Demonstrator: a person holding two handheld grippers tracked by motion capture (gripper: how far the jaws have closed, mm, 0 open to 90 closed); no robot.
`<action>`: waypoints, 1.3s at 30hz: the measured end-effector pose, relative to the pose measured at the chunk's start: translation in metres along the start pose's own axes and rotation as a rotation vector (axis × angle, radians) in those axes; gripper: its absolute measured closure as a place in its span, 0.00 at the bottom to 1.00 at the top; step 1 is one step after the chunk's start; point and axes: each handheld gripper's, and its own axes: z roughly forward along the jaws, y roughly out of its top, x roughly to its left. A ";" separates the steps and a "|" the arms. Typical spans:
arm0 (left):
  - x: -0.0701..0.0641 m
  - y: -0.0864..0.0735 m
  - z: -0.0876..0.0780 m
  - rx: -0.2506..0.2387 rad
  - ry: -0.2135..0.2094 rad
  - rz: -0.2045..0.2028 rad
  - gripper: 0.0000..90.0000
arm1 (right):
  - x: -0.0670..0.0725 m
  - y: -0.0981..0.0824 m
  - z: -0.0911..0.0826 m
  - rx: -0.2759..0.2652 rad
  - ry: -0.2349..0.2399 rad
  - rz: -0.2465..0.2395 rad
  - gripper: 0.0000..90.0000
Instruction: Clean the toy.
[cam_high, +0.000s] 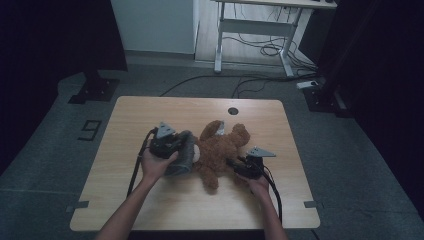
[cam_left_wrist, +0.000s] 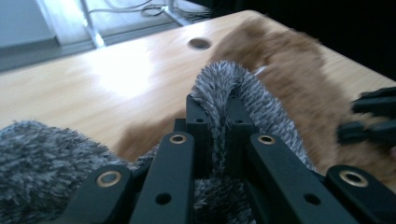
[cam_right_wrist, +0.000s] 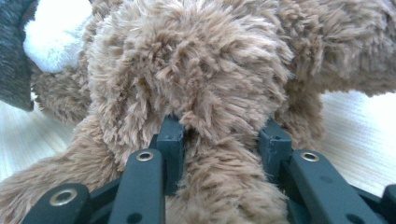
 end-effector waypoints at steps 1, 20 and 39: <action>-0.005 0.006 0.006 0.002 -0.009 0.010 0.92 | -0.001 0.000 0.000 0.000 0.004 0.003 0.68; -0.015 -0.010 0.051 0.078 0.026 0.034 0.91 | 0.000 -0.004 -0.004 0.002 0.025 0.013 0.67; 0.055 -0.058 0.013 0.106 0.140 -0.117 0.93 | -0.001 -0.005 -0.004 -0.003 0.032 0.030 0.67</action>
